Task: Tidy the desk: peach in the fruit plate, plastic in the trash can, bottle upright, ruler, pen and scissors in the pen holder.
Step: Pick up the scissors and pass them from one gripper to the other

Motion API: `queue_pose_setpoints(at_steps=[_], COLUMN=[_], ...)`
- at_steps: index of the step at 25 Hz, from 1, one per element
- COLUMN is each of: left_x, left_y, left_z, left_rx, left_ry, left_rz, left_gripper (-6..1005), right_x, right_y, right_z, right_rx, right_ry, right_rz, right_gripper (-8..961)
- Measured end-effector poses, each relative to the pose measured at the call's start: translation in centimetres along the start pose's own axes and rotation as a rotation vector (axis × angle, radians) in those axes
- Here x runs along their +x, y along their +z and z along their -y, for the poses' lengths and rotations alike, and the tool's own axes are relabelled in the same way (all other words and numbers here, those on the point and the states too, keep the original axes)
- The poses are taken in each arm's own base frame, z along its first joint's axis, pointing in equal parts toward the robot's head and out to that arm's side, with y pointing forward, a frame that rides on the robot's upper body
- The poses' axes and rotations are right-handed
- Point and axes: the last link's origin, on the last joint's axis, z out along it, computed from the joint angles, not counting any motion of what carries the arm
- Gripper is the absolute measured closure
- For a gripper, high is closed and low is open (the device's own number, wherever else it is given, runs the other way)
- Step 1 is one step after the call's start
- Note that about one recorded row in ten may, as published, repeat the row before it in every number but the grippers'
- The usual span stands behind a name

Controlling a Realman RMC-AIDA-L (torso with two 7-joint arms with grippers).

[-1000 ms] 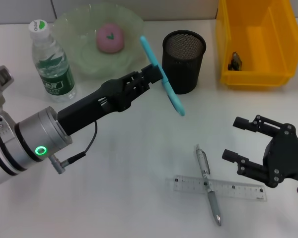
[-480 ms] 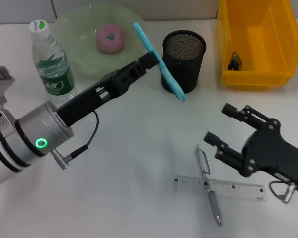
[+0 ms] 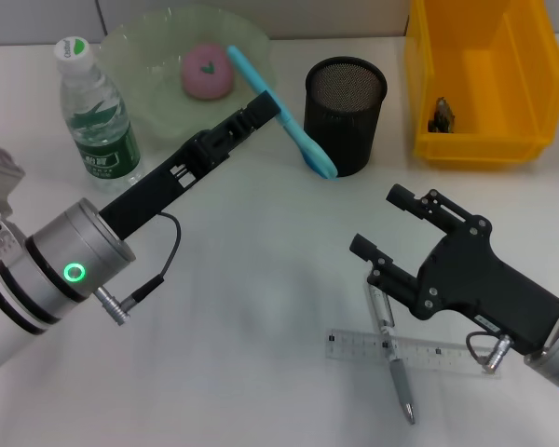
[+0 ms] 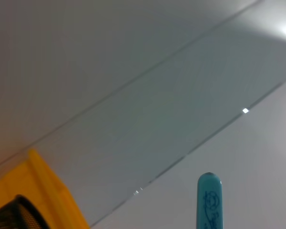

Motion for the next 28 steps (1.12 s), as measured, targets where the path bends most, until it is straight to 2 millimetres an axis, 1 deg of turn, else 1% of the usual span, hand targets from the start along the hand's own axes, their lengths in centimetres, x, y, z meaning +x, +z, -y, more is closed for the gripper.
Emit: queue_pose_setpoints(at_steps=[5,12,28], left_x=[-0.8,-1.4,-2.9], left_y=[-0.4,-0.3,0.4], left_z=[0.7,1.0,0.9], left_rx=[0.069,0.103,0.121], left_ry=[-0.061,-0.101,-0.142], left_rz=[-0.044,-0.057,-0.064], left_gripper=[736,733,727], right_x=[-0.1,0.0,0.2], right_y=[0.3,1.2,2.9], right_z=[-0.1,-0.4,0.6], right_rx=[0.020,0.033,0.028], right_ry=[-0.047,-0.112,-0.148], right_rz=[0.014,0.013,-0.014], right_gripper=[289,288,289])
